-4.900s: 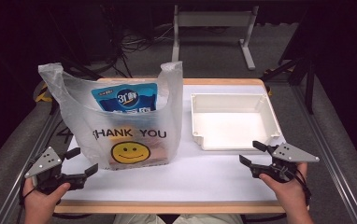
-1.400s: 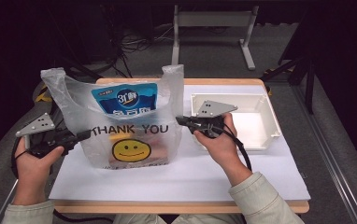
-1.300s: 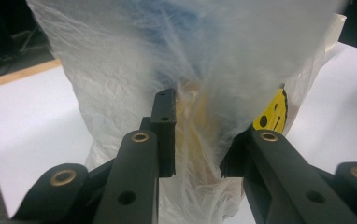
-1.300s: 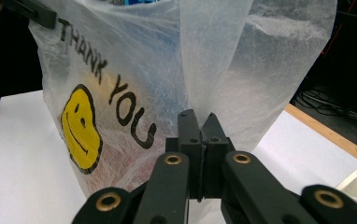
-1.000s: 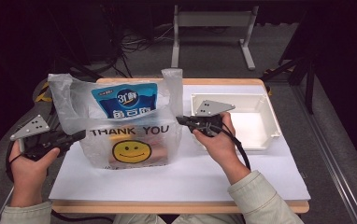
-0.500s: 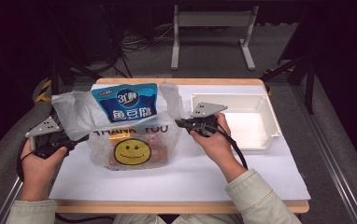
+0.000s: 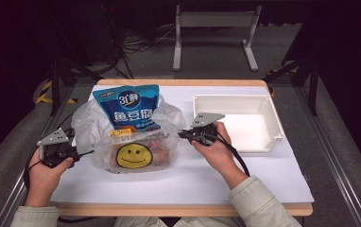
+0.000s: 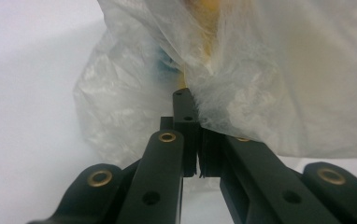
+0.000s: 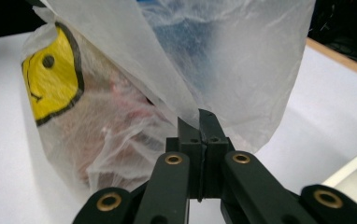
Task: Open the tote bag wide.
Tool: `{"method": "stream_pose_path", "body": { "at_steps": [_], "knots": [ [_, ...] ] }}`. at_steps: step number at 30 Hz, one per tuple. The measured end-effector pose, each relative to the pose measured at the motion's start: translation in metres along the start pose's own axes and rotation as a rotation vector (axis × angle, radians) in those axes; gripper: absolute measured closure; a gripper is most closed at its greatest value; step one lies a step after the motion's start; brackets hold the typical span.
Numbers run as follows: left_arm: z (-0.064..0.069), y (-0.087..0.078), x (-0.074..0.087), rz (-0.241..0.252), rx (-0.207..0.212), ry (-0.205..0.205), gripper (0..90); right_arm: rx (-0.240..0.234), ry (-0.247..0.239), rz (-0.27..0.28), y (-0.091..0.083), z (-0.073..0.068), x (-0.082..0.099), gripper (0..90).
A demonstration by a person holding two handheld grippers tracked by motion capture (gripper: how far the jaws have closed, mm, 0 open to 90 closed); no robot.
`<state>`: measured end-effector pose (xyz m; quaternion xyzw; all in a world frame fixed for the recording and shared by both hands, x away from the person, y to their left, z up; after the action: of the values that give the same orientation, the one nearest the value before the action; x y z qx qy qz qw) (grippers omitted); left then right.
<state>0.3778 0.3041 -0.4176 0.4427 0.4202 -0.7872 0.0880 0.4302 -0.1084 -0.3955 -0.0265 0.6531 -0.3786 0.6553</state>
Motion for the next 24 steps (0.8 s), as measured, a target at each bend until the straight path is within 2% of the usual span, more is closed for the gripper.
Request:
{"method": "stream_pose_path", "body": {
  "at_steps": [3, 8, 17, 20, 24],
  "knots": [
    [-0.001, 0.002, 0.007, -0.023, 0.0, -0.005, 88.5, 0.002, -0.022, -0.035, 0.0, -0.007, 0.006, 89.8],
    [0.0, 0.006, 0.017, -0.069, 0.024, -0.014, 88.8, -0.03, -0.017, -0.062, 0.0, -0.015, 0.016, 89.9],
    [0.01, -0.001, 0.025, -0.104, 0.059, 0.015, 89.1, -0.092, -0.003, -0.093, -0.005, -0.029, 0.03, 89.9],
    [0.011, 0.003, 0.028, -0.148, 0.072, 0.027, 89.3, -0.112, -0.003, -0.109, -0.007, -0.034, 0.033, 89.9],
    [0.011, 0.012, 0.033, -0.197, 0.098, 0.019, 89.3, -0.143, 0.003, -0.146, -0.003, -0.037, 0.042, 89.9]
  ]
}}
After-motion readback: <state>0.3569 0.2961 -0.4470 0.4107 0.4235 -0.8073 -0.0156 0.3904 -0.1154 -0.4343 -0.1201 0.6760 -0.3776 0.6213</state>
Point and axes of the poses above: each handheld gripper's, and its own axes: y roughly forward along the jaws, x roughly out of its underside, z roughly to its right, the point moved 3 cm from there along y, roughly forward along the jaws, and after that the axes turned 7 degrees about -y, right-handed, at the moved point
